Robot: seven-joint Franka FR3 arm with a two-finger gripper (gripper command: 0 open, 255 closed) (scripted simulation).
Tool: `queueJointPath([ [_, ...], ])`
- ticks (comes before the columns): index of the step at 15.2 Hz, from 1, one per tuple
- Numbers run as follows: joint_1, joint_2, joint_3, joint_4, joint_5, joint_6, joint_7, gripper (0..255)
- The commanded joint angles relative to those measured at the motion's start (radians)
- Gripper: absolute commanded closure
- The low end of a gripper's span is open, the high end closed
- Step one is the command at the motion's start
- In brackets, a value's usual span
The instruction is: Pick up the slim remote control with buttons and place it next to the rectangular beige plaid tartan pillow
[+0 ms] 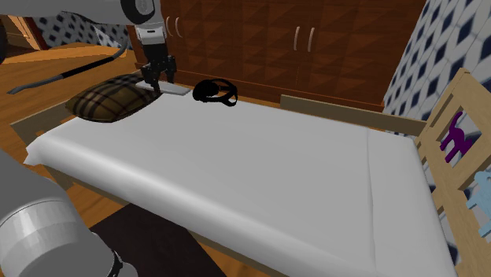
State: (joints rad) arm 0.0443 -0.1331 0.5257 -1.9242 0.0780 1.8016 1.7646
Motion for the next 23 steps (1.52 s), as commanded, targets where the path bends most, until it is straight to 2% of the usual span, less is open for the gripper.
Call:
queueJointPath([
  [1,0.021,0.015,0.031,0.014,-0.004,0.002,0.056,255],
  [23,0.027,0.089,0.05,-0.216,-0.039,0.296,0.081,255],
])
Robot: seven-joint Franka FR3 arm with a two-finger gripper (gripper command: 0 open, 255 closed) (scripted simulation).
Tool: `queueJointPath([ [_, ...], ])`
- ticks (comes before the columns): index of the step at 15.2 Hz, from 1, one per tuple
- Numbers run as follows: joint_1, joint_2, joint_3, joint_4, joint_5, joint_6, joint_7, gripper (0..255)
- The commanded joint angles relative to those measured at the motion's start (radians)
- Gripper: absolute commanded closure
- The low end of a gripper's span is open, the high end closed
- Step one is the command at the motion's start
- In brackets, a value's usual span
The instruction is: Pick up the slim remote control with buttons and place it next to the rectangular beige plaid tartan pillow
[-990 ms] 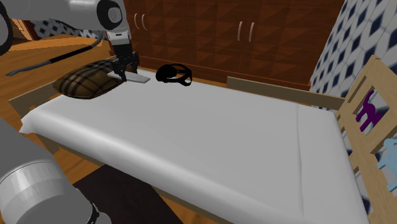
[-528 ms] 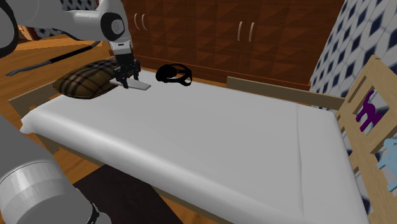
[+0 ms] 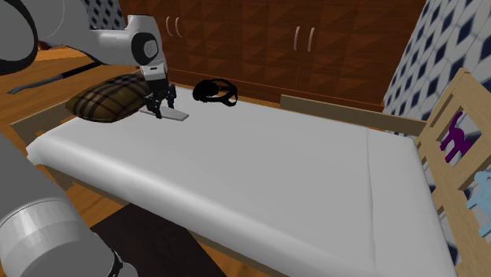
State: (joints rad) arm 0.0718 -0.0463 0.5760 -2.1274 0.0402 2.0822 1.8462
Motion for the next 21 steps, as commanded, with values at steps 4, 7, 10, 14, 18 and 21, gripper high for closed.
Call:
queueJointPath([
  [4,0.001,0.028,0.003,-0.043,-0.017,0.068,0.011,255],
  [7,0.002,0.051,0.005,-0.064,-0.031,0.108,0.022,255],
  [10,0.003,0.075,0.005,-0.083,-0.048,0.147,0.034,255],
  [14,0.006,0.111,0.004,-0.105,-0.074,0.199,0.052,255],
  [18,0.009,0.137,0.002,-0.117,-0.094,0.232,0.066,255],
  [21,0.009,0.137,0.002,-0.117,-0.094,0.232,0.066,255],
])
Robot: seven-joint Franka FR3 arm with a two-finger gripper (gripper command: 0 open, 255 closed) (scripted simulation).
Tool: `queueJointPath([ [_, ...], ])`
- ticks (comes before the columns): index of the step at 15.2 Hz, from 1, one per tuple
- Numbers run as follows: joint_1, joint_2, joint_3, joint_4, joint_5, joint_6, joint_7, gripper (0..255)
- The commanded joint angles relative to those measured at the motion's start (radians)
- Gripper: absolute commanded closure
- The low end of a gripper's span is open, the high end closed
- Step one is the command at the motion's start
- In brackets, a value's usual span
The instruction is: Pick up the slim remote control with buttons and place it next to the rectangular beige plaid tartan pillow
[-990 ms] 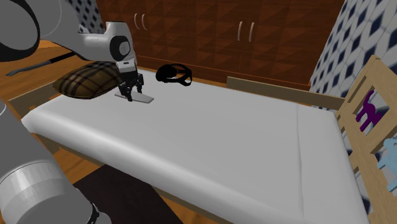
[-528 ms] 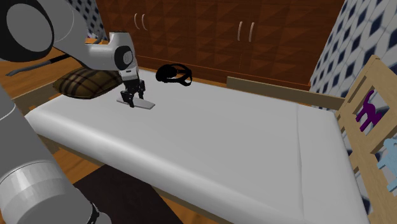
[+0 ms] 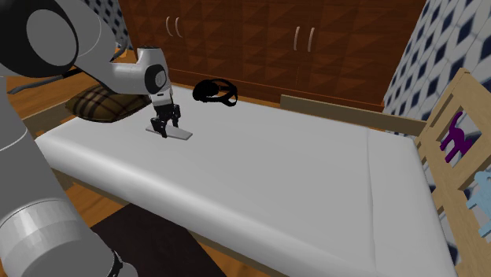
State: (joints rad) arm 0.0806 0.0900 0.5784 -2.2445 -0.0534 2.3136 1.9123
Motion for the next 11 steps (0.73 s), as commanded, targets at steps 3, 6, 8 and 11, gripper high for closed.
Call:
queueJointPath([
  [3,0.0,0.0,0.0,0.0,0.0,0.001,0.0,255],
  [6,0.0,0.0,0.0,0.0,0.0,0.001,0.0,0],
  [8,0.0,0.0,0.0,0.0,0.0,0.001,0.0,0],
  [11,-0.006,-0.047,0.004,0.025,0.035,-0.064,-0.026,0],
])
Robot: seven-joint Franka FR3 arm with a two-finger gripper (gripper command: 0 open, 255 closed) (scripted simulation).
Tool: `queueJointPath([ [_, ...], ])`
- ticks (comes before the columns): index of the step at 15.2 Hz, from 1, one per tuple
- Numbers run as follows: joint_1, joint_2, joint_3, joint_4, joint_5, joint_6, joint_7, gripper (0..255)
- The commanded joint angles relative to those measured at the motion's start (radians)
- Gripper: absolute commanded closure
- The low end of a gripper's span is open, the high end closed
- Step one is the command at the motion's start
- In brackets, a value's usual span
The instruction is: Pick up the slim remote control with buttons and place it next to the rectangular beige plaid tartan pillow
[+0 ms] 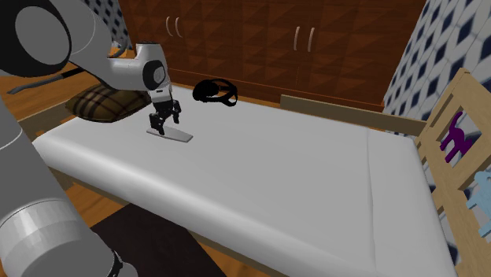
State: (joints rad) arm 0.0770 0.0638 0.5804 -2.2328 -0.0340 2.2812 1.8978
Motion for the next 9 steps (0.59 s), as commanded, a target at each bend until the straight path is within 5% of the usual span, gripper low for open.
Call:
queueJointPath([
  [1,-0.004,-0.042,0.002,0.029,0.031,-0.064,-0.022,0],
  [9,-0.005,-0.058,0.001,0.041,0.042,-0.09,-0.03,0],
])
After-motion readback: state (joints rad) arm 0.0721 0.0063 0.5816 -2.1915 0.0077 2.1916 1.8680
